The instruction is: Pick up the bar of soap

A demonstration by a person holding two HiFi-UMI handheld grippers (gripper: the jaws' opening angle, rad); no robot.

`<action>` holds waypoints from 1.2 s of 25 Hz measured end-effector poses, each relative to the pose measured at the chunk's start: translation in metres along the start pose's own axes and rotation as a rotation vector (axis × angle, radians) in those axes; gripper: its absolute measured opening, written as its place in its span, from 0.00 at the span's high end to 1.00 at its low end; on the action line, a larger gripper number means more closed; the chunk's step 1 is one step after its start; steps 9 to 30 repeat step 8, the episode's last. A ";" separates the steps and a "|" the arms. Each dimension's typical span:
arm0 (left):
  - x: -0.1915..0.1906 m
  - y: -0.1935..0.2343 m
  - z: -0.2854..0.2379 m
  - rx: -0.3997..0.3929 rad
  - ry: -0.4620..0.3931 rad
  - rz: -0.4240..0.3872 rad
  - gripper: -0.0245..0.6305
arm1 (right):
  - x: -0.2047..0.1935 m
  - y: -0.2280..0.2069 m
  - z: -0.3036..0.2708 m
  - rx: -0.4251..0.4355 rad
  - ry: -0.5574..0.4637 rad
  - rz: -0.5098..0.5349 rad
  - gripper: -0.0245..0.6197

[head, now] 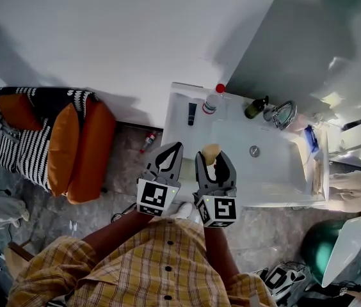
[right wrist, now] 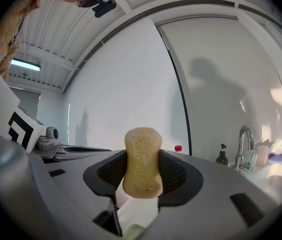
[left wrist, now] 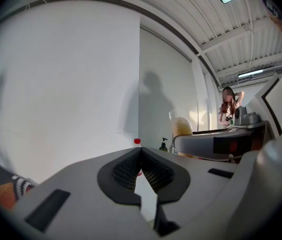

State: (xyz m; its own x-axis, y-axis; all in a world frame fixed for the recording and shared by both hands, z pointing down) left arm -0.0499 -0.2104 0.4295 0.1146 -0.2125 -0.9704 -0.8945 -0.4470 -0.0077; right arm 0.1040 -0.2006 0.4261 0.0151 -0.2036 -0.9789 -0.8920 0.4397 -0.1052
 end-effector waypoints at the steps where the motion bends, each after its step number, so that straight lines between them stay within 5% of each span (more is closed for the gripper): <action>1: 0.000 0.000 0.000 -0.001 -0.002 -0.001 0.95 | 0.000 -0.001 0.000 -0.001 0.001 0.001 0.63; 30: -0.002 0.001 0.003 -0.004 -0.003 -0.007 0.95 | -0.002 0.002 0.000 -0.002 0.008 -0.007 0.63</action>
Point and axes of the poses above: the fingertips, and each gripper's own axes: z backward along the fingers, y to its left, x out of its top, the point moved 9 cm from there along z, backward along the fingers, and after that the axes turned 5 degrees about y, right-handed, at the moved point
